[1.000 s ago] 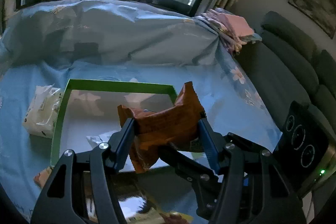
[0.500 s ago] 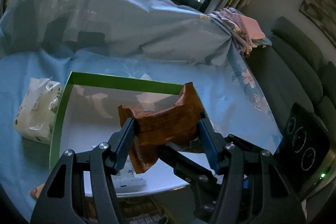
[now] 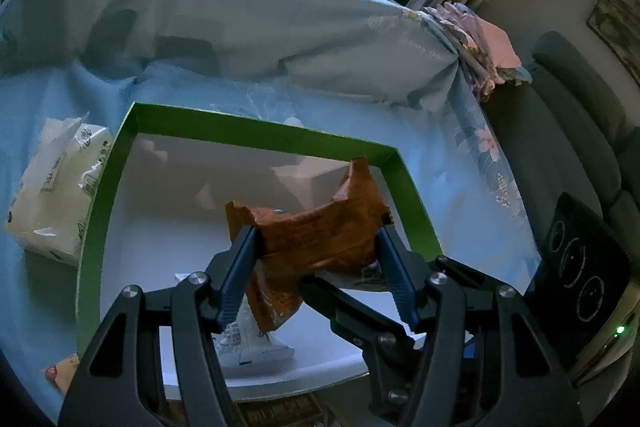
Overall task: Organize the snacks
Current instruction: 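Carry the orange-brown bag into the box and open the left gripper, then move the left tool back toward the yellow-and-white snack bag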
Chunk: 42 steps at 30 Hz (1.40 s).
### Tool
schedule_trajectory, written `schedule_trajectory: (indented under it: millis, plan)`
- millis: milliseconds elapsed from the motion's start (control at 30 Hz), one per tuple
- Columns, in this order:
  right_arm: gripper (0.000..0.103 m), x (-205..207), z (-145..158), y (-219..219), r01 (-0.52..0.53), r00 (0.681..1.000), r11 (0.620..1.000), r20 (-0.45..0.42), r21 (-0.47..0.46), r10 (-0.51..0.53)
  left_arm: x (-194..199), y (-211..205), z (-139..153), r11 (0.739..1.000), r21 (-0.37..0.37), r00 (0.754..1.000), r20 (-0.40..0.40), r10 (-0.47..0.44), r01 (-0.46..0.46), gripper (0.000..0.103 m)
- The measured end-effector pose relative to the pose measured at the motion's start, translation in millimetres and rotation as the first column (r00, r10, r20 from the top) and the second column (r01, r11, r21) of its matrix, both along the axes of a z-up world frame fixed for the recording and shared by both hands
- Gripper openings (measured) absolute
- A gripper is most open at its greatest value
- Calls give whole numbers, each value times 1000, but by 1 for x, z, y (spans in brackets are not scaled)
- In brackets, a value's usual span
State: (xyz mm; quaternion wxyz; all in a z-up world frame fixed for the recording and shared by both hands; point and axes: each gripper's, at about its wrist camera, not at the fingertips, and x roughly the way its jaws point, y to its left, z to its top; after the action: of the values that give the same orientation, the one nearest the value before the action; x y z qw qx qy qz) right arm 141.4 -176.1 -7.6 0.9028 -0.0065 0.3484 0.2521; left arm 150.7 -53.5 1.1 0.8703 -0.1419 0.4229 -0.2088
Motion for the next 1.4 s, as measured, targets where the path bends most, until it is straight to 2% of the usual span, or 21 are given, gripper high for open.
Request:
schedule_trajectory:
  millis: [300, 933, 1000, 1067, 1167, 1267, 1400]
  plan:
    - [35, 6, -9, 2, 13, 999, 1000, -50, -29, -15, 6, -2, -10, 1000, 12, 999, -35, 1, 0, 61]
    - [36, 7, -11, 2, 31, 997, 999, -76, -43, -34, 6, -5, -13, 1000, 26, 999, -53, 9, -8, 62]
    - [41, 7, -11, 2, 38, 997, 998, -72, -48, -41, 6, -5, -13, 999, 36, 998, -54, 10, -8, 67]
    - [50, 6, -10, 1, 66, 996, 995, -57, -70, -70, 5, -6, -12, 998, 54, 999, -49, 21, -19, 67]
    - [52, 4, -8, -7, 88, 994, 995, -59, -55, -91, 3, -5, -11, 998, 59, 999, -46, 24, -22, 70]
    - [53, 1, -5, -17, 118, 991, 991, -53, -59, -121, -1, -3, -8, 998, 58, 999, -35, 34, -32, 82]
    - [57, -9, 2, -28, 150, 987, 988, -45, -39, -151, -5, 1, -1, 997, 62, 999, -19, 39, -38, 84]
